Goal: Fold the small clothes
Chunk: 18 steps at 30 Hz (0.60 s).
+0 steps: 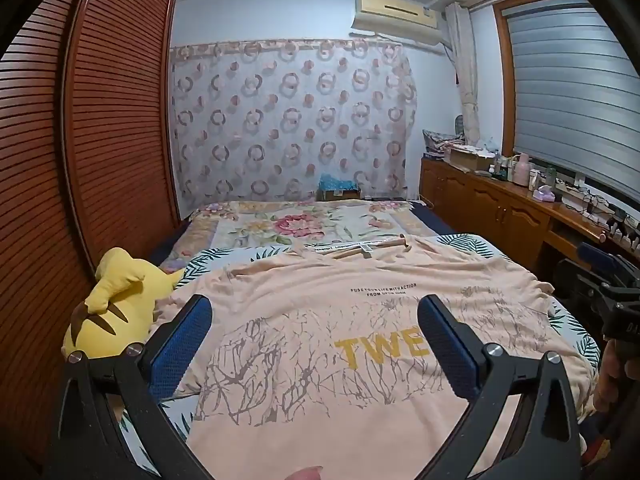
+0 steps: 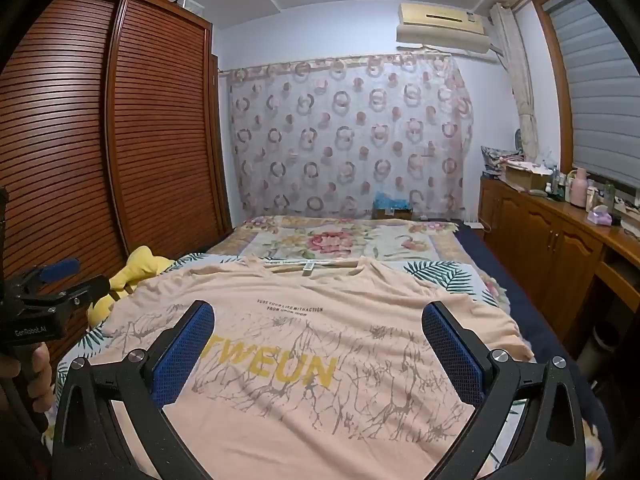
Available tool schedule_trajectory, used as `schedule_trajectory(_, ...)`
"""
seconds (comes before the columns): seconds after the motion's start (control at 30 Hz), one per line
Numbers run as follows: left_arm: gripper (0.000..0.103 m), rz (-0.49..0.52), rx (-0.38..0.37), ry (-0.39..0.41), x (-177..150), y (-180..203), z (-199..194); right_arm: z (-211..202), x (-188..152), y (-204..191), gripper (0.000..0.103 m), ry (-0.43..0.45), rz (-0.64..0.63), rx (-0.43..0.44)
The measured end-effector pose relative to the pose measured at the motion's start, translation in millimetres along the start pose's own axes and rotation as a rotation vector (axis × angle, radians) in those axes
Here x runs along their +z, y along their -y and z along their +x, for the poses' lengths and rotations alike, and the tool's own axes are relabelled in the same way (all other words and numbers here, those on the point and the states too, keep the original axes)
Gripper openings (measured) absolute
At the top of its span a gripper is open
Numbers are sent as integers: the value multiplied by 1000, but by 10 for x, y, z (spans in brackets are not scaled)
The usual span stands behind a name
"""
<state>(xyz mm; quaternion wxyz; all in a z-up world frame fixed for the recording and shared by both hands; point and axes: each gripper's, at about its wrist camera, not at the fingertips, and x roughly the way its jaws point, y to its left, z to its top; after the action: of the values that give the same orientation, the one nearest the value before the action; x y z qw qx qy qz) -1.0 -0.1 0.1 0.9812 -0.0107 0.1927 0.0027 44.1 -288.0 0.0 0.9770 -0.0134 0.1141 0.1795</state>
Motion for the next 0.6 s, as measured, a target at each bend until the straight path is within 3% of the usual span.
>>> schedule_trajectory(0.6, 103, 3, 1, -6, 67, 9, 12, -13, 7, -3, 103, 1, 7, -1)
